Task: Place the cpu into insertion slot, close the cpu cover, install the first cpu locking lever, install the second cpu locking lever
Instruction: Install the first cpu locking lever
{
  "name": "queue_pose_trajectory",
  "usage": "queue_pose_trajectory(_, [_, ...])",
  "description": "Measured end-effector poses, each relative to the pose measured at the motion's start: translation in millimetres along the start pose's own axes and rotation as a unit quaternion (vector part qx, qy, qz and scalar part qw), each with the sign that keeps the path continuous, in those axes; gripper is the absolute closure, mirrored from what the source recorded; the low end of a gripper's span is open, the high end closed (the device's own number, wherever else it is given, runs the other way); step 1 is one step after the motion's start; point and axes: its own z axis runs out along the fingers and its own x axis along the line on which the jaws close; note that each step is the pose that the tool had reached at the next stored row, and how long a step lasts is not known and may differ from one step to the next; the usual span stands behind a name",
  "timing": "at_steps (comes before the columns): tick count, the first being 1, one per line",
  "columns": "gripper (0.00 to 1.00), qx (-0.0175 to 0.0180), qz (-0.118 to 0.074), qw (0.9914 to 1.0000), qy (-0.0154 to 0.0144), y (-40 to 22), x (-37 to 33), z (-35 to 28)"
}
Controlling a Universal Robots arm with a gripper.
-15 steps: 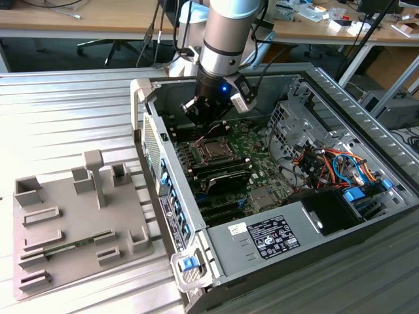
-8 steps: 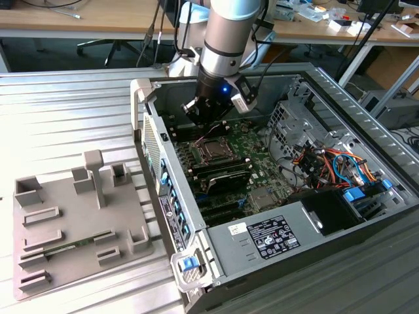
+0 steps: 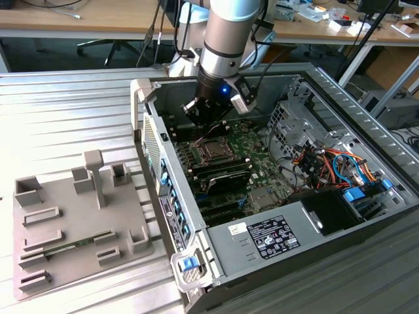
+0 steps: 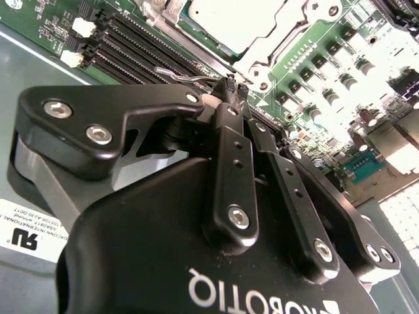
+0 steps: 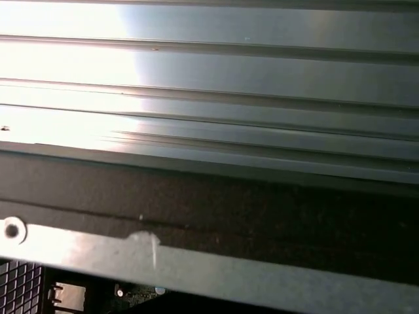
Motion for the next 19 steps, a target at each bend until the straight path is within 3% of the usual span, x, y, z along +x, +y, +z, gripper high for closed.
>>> queue_pose_trajectory(19, [0.89, -0.0001, 0.0, 1.0, 0.0011, 1.4, -11.1, 11.4])
